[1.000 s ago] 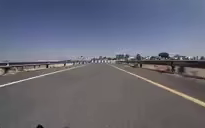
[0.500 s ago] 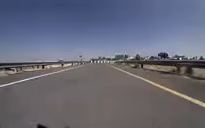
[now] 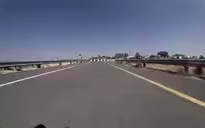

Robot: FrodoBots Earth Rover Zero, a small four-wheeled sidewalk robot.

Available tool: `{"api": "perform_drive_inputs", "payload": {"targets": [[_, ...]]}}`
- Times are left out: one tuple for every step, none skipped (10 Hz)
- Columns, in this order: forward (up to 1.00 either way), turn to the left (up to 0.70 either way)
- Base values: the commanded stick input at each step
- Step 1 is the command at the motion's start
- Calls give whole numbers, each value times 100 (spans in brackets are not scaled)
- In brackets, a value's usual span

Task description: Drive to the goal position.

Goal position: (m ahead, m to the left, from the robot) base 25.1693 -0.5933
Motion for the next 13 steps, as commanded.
{"api": "perform_drive_inputs", "payload": {"targets": [[100,0],[100,0],[100,0],[100,0],[100,0],[100,0],[100,0],[100,0],[100,0],[100,0],[100,0],[100,0],[100,0]]}}
